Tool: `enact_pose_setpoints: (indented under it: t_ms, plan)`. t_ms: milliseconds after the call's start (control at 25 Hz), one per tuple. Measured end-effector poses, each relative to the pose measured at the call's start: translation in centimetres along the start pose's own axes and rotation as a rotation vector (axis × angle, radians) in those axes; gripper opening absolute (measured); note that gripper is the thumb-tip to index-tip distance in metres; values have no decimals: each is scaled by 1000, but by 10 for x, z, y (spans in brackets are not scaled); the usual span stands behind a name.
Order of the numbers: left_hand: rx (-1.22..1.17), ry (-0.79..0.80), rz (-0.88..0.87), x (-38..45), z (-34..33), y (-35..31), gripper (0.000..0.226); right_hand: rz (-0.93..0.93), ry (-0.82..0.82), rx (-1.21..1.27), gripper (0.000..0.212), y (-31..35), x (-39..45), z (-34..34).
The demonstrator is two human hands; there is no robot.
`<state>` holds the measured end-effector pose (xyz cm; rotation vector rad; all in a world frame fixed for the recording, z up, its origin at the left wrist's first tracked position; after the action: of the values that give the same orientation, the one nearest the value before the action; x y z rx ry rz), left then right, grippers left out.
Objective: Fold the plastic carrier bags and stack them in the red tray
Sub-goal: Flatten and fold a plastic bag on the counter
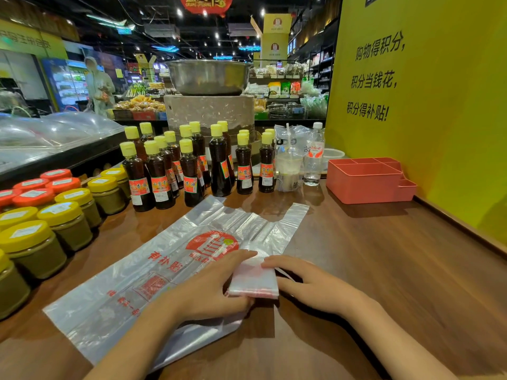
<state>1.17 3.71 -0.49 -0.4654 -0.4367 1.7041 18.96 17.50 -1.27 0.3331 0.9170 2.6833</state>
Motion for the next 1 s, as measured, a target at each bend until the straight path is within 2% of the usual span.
enact_pose_setpoints:
  t_ms: [160,280,520,720,880,1000]
  plan:
    - [-130,-150,-34,3,4,3,39,33,-24,8,41,0,-1,0]
    - [-189,-251,-74,5,5,-2,20,76,-144,47,25,3,1,3]
    - [-251,-431,-24,11,7,-1,21,56,-286,195,24,6,8,4]
    - [-315,-360,19,14,3,-1,29,-10,-399,332,27,6,6,7]
    - [-198,-309,69,13,-2,-3,28,-77,-341,71,31,2,5,4]
    - [-134,-332,91,13,-2,-3,18,-106,-347,59,39,3,5,4]
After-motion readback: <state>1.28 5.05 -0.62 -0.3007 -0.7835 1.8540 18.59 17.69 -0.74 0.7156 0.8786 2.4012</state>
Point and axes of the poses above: each hand's wrist, its own x-axis towards the middle knuckle, its own z-axis out of the back of the hand, y = z × x, the point moved 3 cm from there along x, towards the middle knuckle, and after that the axes turned 8 degrees about z, right-handed, at the moved point
